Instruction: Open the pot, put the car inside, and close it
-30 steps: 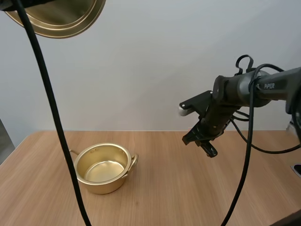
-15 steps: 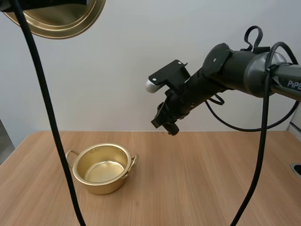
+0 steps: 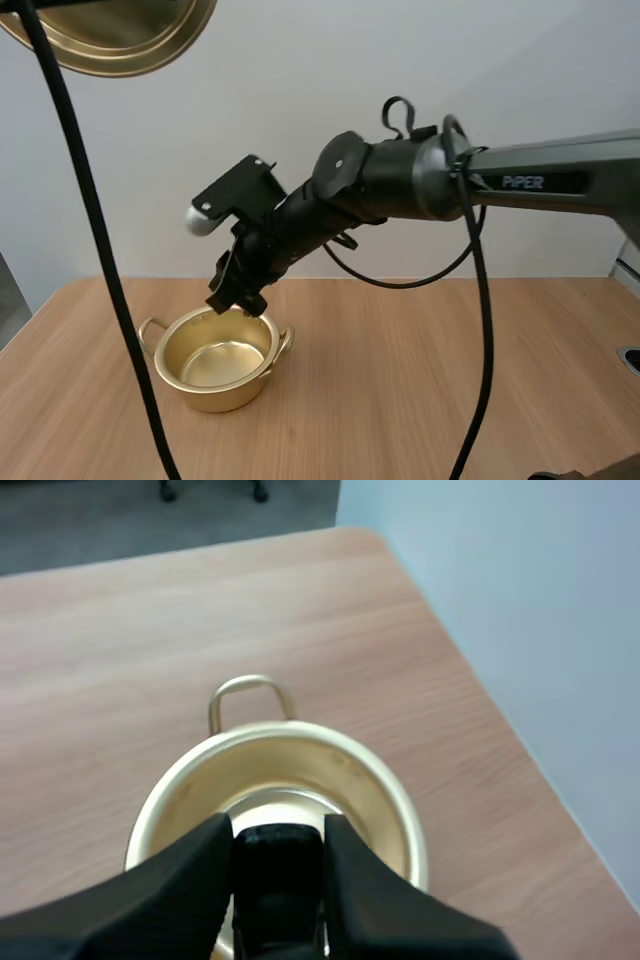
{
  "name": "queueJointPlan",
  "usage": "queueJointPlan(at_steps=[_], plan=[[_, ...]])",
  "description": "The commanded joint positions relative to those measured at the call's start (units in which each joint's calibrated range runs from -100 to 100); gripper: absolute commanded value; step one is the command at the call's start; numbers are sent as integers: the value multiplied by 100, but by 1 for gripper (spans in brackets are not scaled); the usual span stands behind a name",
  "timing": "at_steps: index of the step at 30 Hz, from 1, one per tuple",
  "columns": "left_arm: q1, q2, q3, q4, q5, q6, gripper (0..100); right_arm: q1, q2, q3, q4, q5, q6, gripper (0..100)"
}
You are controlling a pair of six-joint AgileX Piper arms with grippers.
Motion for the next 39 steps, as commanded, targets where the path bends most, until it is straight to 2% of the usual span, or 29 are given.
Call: queueJointPlan(at_steps=[1, 6, 9, 17, 27, 33, 39], plan=[[295, -15, -499, -222, -133, -14, 0, 358, 869, -16, -468, -328, -3, 0], [423, -15, -976, -874, -117, -14, 0, 358, 1440, -16, -589, -638, -3, 0], [465, -15, -1306, -1033, -117, -5, 0, 358, 1727, -16, -601, -713, -123, 0], [486, -3, -2027, -1089, -119, -5, 0, 417, 2389, -195, -629, -1102, -266, 0], [486, 7, -2055, -1089, -124, -5, 0, 710, 2965, -823, -647, -1067, -266, 0], [486, 7, -2056, -1089, -110, 4, 0, 725, 3406, -885, -1141, -1363, -149, 0], [486, 7, -2056, -1089, -110, 4, 0, 725, 3632, -885, -1215, -1544, -108, 0]])
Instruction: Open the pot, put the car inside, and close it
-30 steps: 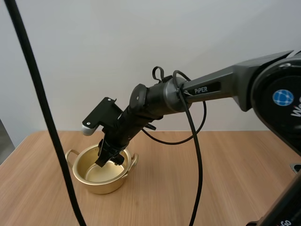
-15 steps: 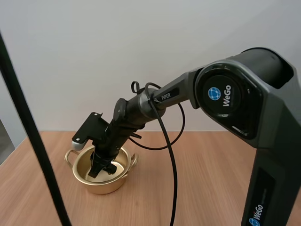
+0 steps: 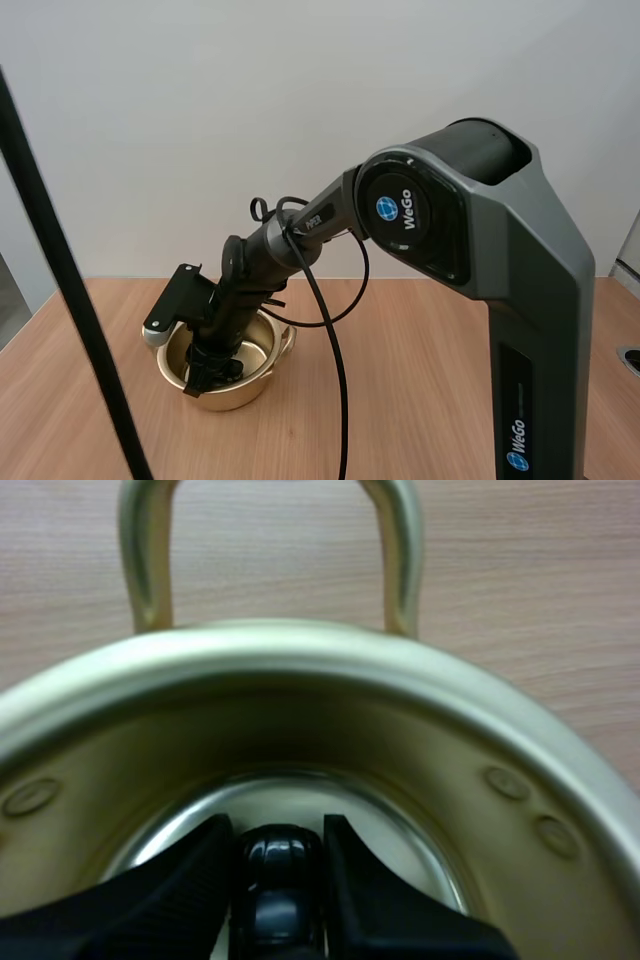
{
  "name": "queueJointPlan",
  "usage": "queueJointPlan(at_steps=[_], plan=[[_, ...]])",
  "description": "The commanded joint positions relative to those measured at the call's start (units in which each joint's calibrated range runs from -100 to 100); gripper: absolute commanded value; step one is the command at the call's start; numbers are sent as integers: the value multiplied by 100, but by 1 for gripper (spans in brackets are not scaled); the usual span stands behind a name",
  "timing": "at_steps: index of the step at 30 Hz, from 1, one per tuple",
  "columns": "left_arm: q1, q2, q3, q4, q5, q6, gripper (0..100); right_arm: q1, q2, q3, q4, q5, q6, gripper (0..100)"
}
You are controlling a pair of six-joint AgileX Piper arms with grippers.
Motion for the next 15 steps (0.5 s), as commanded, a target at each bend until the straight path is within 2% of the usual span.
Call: queueJointPlan(at_steps=[1, 10, 12, 14, 15], plan=[[2, 1, 0, 0, -3, -3, 0, 4, 132, 3, -121, -123, -8, 0], [2, 1, 0, 0, -3, -3, 0, 4, 160, 3, -124, -149, -8, 0], [2, 5, 0, 0, 40, -4, 0, 4, 160, 3, -124, -149, -8, 15], [2, 5, 0, 0, 40, -4, 0, 4, 160, 3, -124, -149, 19, 45], [2, 5, 0, -12, 38, -4, 0, 4, 160, 3, -124, -149, 37, 55]])
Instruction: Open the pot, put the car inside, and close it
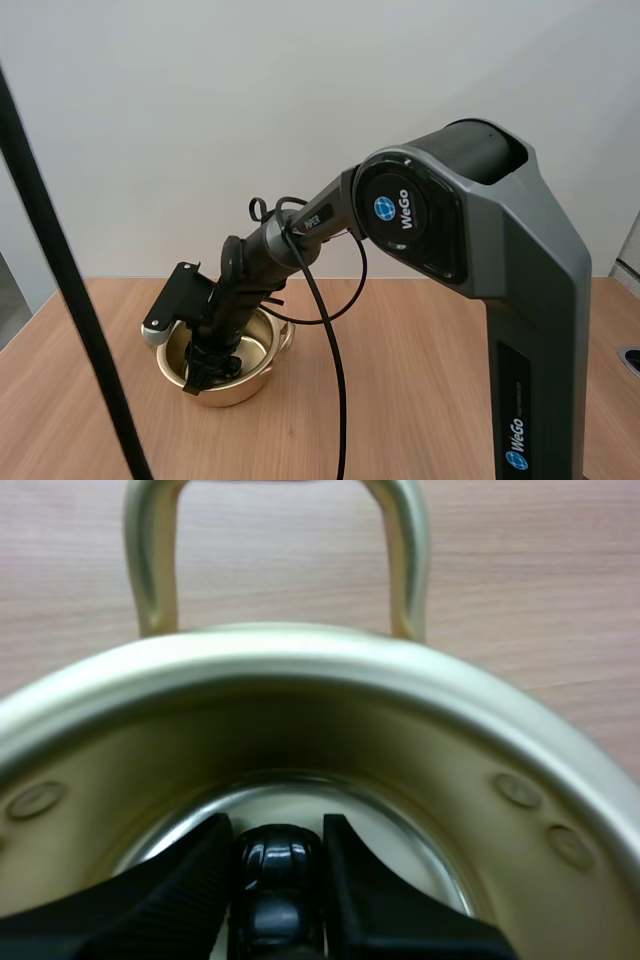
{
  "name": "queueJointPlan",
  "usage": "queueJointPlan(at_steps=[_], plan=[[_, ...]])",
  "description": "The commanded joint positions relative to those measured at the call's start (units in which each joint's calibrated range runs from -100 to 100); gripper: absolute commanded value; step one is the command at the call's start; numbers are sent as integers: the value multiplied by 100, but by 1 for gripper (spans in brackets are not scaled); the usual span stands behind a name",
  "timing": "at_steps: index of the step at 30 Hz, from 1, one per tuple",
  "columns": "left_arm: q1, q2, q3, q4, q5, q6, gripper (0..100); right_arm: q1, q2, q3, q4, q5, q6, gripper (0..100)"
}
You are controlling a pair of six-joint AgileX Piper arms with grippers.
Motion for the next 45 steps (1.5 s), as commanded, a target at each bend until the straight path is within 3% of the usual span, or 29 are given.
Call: queueJointPlan(at_steps=[1, 4, 9, 23, 30, 36, 39, 43, 44, 45], plan=[[2, 5, 0, -28, 0, -4, 0, 4, 8, 3, -21, -22, 128, 67], [2, 5, 0, -49, 0, -4, 0, 4, 8, 3, -144, -96, 252, 76], [2, 5, 0, -74, 0, -4, 0, 4, -138, 3, -491, -174, 533, 75], [2, 5, 0, -73, 35, -4, 0, -129, -1739, 3, -491, -213, 779, 75], [2, 5, 0, -73, 388, -4, 0, -137, -2267, 3, -500, 449, 996, 74], [2, 34, 0, -33, 533, 9, 0, -393, -2796, 3, -791, 640, 1289, 71], [2, 121, 42, 52, 633, 29, 0, -819, -3251, 3, -1325, 659, 1803, 53], [2, 332, 54, 75, 1064, 29, 0, -1406, -3682, 3, -1592, 1141, 1988, 7], [2, 433, 54, 75, 1292, 74, 0, -1550, -3774, 15, -1592, 1263, 1988, 0], [2, 515, 54, 75, 1413, 111, 0, -1870, -3963, 26, -1592, 1547, 1948, 0]])
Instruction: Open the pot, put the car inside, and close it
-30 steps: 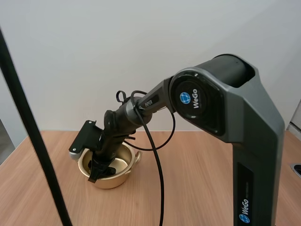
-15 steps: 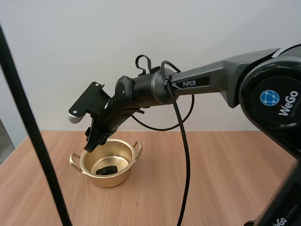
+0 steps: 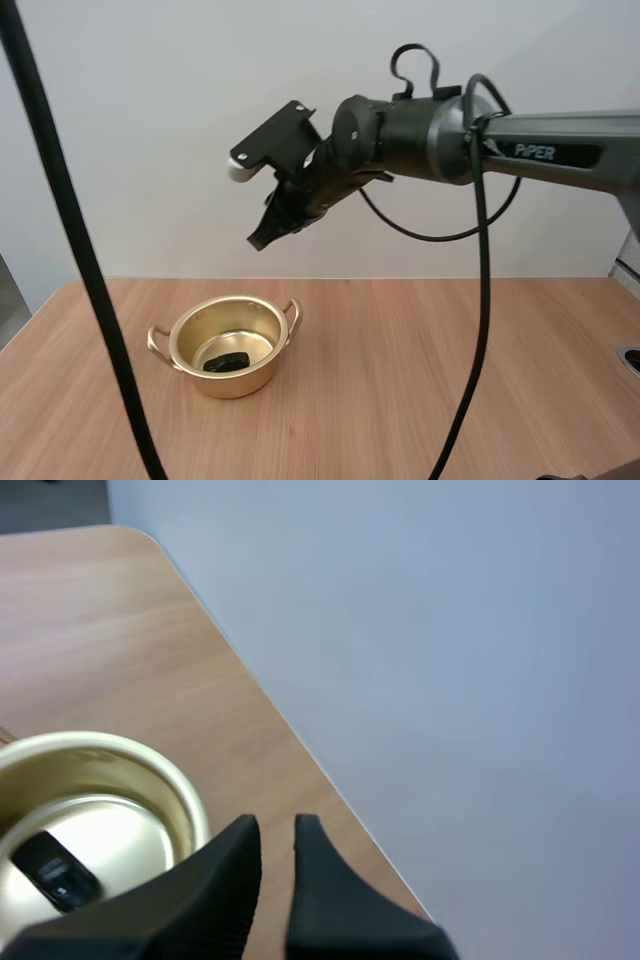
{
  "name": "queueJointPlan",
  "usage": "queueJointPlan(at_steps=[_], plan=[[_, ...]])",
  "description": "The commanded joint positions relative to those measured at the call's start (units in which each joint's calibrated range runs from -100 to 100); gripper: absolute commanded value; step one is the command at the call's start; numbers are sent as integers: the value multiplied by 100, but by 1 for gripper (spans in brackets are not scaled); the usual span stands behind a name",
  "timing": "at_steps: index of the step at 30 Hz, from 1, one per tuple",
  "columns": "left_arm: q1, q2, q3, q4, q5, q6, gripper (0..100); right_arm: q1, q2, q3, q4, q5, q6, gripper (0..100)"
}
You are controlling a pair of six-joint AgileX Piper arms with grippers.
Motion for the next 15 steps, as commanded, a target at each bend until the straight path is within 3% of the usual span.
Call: queueJointPlan(at_steps=[1, 10, 15], plan=[[2, 548, 54, 79, 958, 119, 0, -1424, -1007, 18, -631, 1046, 461, 0], [2, 2137, 54, 317, 3516, 547, 0, -2937, -2200, 45, -647, 2285, 319, 0], [2, 3070, 54, 317, 4291, 906, 0, -3295, -2820, 45, -729, 2668, 89, 0]])
